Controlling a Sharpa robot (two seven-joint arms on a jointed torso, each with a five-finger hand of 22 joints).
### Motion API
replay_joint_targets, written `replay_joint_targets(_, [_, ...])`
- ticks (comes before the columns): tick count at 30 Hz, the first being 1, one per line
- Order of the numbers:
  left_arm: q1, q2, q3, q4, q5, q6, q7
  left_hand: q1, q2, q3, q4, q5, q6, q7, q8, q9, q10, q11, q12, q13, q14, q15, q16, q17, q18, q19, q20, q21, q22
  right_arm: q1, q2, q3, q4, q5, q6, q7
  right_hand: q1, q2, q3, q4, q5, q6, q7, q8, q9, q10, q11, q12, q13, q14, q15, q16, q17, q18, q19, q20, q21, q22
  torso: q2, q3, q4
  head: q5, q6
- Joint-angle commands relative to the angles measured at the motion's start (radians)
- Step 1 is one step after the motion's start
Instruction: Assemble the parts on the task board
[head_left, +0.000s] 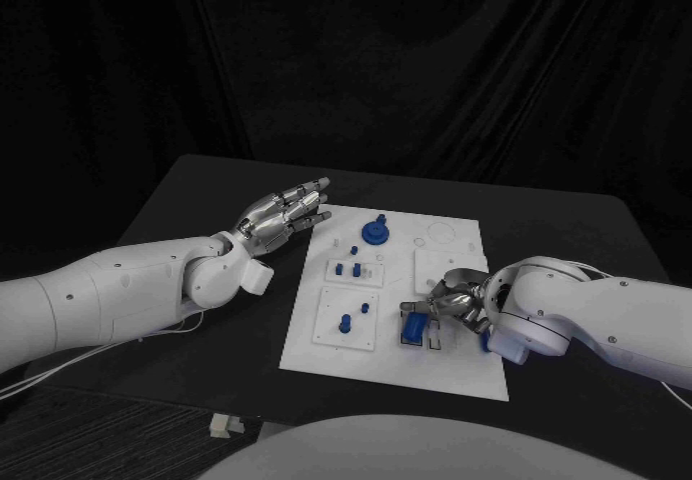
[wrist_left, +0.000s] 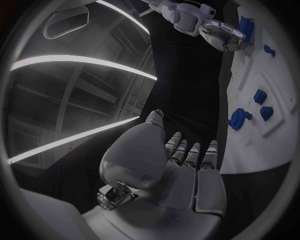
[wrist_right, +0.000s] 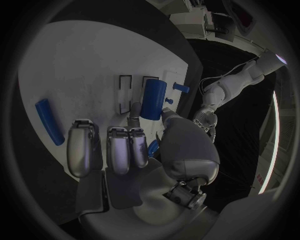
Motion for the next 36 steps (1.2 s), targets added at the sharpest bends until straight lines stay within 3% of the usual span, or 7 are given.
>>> replay_joint_targets(1, [-0.001, 0.003, 0.001, 0.001, 0.001, 0.015, 0.008, -0.002, 0.007, 0.005, -0.001, 0.006, -0.001, 0.002, 0.007, 0.001, -0.002, 0.001, -0.003, -0.001, 0.001, 0.006, 0.005, 0.0, 0.016, 0.0, 0.006, 0.002, -0.001, -0.006, 0.001, -0.002, 0.003, -0.002, 0.03, -0.022, 0.01, -0.013, -0.011, -0.003, -0.015, -0.001, 0.002, 0.002, -0.002, 0.107, 0.008, 0.002, 0.263, 0.104, 0.007, 0.003, 0.263, 0.007, 0.033, 0.006, -0.004, 0.212, 0.0, 0.0, -0.0004, -0.001, 0.0])
replay_joint_targets(12, [-0.001, 0.003, 0.001, 0.001, 0.001, 0.019, 0.004, -0.002, 0.007, 0.005, -0.002, 0.007, -0.001, 0.002, 0.007, 0.001, -0.002, 0.0, -0.003, -0.001, 0.001, 0.007, 0.006, 0.0, 0.016, 0.0, 0.006, 0.002, -0.001, -0.007, 0.003, -0.002, 0.001, -0.005, 0.047, -0.019, 0.029, -0.019, -0.021, -0.01, -0.034, -0.003, 0.002, 0.003, -0.003, 0.107, 0.008, 0.002, 0.263, 0.104, 0.007, 0.003, 0.263, 0.007, 0.032, 0.006, -0.006, 0.211, 0.0, 0.0, -0.0002, -0.001, 0.0])
replay_joint_targets(15, [-0.001, 0.002, 0.001, 0.001, 0.001, 0.02, 0.003, -0.001, 0.007, 0.006, -0.003, 0.008, 0.003, 0.003, 0.008, 0.001, -0.002, 0.0, -0.004, -0.001, 0.001, 0.008, 0.006, 0.0, 0.016, 0.0, 0.006, 0.002, -0.001, -0.007, 0.003, -0.002, 0.003, -0.02, 0.054, -0.015, 0.017, -0.059, -0.066, 0.014, -0.097, -0.019, 0.007, -0.001, -0.006, 0.107, 0.011, 0.002, 0.263, 0.104, 0.01, 0.003, 0.263, 0.008, 0.031, 0.008, -0.01, 0.21, 0.0, 0.0, 0.0, 0.0, 0.0])
replay_joint_targets(17, [-0.001, 0.002, 0.001, 0.001, 0.001, 0.021, 0.001, -0.001, 0.007, 0.006, -0.003, 0.008, 0.003, 0.003, 0.008, 0.001, -0.002, 0.0, -0.004, -0.001, 0.001, 0.008, 0.006, 0.0, 0.016, 0.0, 0.006, 0.002, -0.001, -0.008, 0.003, -0.002, 0.004, -0.037, 0.054, -0.013, 0.012, -0.056, -0.083, 0.014, -0.097, -0.024, 0.008, 0.0, -0.006, 0.107, 0.013, 0.002, 0.263, 0.104, 0.011, 0.003, 0.263, 0.008, 0.03, 0.009, -0.011, 0.21, 0.0, -0.0002, -0.0003, 0.0, 0.0])
replay_joint_targets(20, [-0.001, 0.002, 0.001, 0.001, 0.001, 0.024, -0.001, -0.001, 0.007, 0.006, -0.003, 0.008, 0.003, 0.003, 0.008, 0.001, -0.002, 0.0, -0.004, -0.001, 0.001, 0.008, 0.006, 0.0, 0.016, 0.0, 0.006, 0.002, -0.001, -0.008, 0.003, -0.002, 0.005, -0.053, 0.054, -0.008, -0.01, -0.11, -0.179, 0.02, -0.104, -0.058, 0.013, 0.01, 0.003, 0.107, 0.017, 0.002, 0.263, 0.104, 0.014, 0.003, 0.263, 0.009, 0.029, 0.012, -0.014, 0.209, 0.0, -0.0002, -0.0001, 0.001, 0.0])
replay_joint_targets(25, [-0.001, 0.003, 0.001, 0.001, 0.001, 0.025, -0.002, -0.001, 0.007, 0.006, -0.004, 0.009, 0.007, 0.006, 0.009, 0.002, -0.002, -0.001, -0.004, -0.001, 0.001, 0.009, 0.006, 0.0, 0.016, 0.0, 0.006, 0.002, -0.002, -0.008, 0.002, -0.002, 0.007, -0.065, 0.054, -0.006, -0.008, -0.127, -0.218, 0.021, -0.104, -0.098, 0.018, 0.027, 0.022, 0.107, 0.02, 0.002, 0.263, 0.104, 0.017, 0.003, 0.263, 0.009, 0.027, 0.013, -0.016, 0.208, 0.0, -0.0001, 0.0002, 0.002, 0.0])
replay_joint_targets(36, [-0.001, 0.0, 0.001, 0.0, 0.001, 0.025, -0.004, 0.0, 0.007, 0.006, -0.004, 0.009, 0.009, 0.007, 0.01, 0.002, -0.002, -0.001, -0.004, -0.001, 0.001, 0.009, 0.006, 0.0, 0.016, 0.0, 0.006, 0.002, -0.002, -0.003, -0.043, -0.002, 0.038, -0.129, -0.07, 0.06, -0.02, -0.122, -0.297, 0.023, -0.102, -0.279, 0.041, 0.108, 0.097, 0.107, 0.034, 0.002, 0.263, 0.104, 0.03, 0.003, 0.263, 0.009, 0.027, 0.025, -0.016, 0.209, 0.0, 0.0001, 0.0, 0.003, 0.0])
